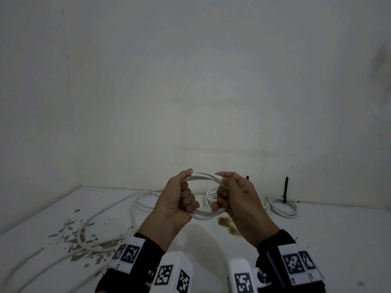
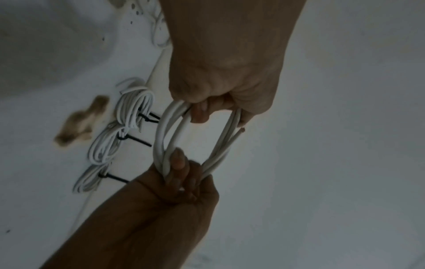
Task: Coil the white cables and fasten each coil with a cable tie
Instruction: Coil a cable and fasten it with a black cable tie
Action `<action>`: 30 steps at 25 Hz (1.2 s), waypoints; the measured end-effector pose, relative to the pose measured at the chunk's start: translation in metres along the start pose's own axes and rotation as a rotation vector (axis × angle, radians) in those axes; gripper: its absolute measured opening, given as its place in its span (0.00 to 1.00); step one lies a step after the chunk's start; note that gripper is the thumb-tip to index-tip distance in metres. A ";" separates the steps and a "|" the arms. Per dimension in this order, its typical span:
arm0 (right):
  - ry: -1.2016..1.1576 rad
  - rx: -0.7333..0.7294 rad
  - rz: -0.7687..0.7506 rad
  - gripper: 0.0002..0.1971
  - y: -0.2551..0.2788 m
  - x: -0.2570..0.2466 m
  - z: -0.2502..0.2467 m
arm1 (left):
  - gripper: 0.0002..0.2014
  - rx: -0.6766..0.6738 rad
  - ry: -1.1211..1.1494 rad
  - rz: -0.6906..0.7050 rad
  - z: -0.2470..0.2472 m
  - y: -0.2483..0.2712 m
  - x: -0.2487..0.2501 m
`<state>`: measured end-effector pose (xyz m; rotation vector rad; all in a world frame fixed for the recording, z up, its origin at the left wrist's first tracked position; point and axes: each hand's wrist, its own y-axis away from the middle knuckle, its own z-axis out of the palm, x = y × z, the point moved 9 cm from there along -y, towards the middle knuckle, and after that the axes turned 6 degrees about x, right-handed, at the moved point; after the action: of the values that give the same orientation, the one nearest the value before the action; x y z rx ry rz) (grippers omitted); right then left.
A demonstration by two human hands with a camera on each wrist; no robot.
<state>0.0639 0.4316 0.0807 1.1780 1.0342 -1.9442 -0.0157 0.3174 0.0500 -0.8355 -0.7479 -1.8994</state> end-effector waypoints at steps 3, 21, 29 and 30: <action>0.032 -0.027 -0.021 0.11 0.003 -0.001 0.002 | 0.24 -0.173 0.020 -0.120 0.000 0.001 -0.004; 0.429 -0.198 0.033 0.11 0.016 0.010 -0.003 | 0.22 -0.251 -0.753 -0.086 0.007 0.009 -0.026; 0.986 -0.146 0.143 0.14 0.043 -0.038 -0.111 | 0.22 -0.237 -0.766 -0.049 0.046 0.027 -0.070; 1.174 -0.191 0.192 0.16 0.048 -0.042 -0.130 | 0.21 -0.241 -0.773 -0.051 0.053 0.026 -0.076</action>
<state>0.1736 0.5248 0.0663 2.2494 1.5062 -0.8546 0.0489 0.3852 0.0250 -1.7633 -1.0012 -1.7109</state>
